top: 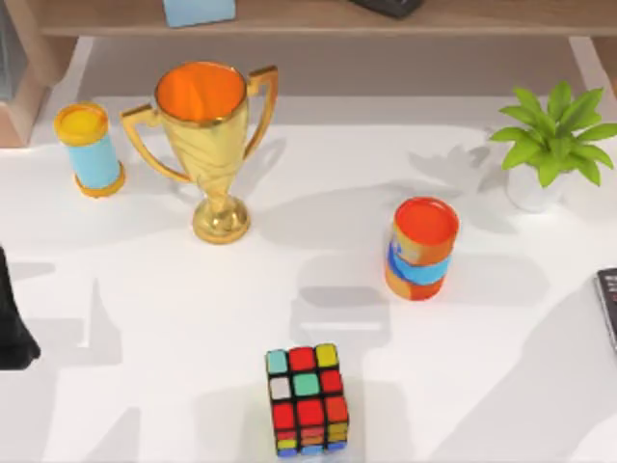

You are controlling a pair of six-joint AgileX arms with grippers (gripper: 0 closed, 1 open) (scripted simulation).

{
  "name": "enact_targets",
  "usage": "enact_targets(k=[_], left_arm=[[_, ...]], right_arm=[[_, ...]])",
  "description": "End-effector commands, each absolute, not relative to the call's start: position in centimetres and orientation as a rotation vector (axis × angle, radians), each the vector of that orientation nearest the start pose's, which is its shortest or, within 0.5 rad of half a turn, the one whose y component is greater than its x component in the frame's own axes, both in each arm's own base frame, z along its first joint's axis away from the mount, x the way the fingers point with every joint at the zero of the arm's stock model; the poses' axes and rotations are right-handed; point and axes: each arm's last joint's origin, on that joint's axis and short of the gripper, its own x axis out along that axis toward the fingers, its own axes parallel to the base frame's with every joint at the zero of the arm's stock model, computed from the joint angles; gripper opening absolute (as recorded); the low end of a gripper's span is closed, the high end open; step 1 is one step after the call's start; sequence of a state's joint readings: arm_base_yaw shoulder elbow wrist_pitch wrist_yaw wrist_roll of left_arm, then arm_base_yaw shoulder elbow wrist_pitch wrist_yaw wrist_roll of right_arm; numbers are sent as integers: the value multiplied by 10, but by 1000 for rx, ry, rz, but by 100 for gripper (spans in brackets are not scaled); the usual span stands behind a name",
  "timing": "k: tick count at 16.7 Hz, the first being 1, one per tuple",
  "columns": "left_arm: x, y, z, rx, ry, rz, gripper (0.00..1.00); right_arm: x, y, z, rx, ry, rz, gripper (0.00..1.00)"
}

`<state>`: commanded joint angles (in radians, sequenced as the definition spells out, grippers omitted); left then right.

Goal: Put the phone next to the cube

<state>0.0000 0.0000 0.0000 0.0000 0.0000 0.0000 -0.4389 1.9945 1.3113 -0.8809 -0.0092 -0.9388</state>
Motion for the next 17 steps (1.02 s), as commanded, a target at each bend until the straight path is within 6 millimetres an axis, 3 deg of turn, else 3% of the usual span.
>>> enact_targets(k=[5, 9, 13, 17], left_arm=[[106, -1, 160, 0, 0, 0, 100], [106, -1, 160, 0, 0, 0, 100], [106, -1, 160, 0, 0, 0, 100], [106, -1, 160, 0, 0, 0, 100]], right_arm=[[330, -151, 133, -391, 1525, 401, 0], [339, -141, 167, -408, 1452, 312, 0], [345, -107, 212, -374, 1360, 193, 0], [343, -55, 249, -280, 1276, 99, 0]])
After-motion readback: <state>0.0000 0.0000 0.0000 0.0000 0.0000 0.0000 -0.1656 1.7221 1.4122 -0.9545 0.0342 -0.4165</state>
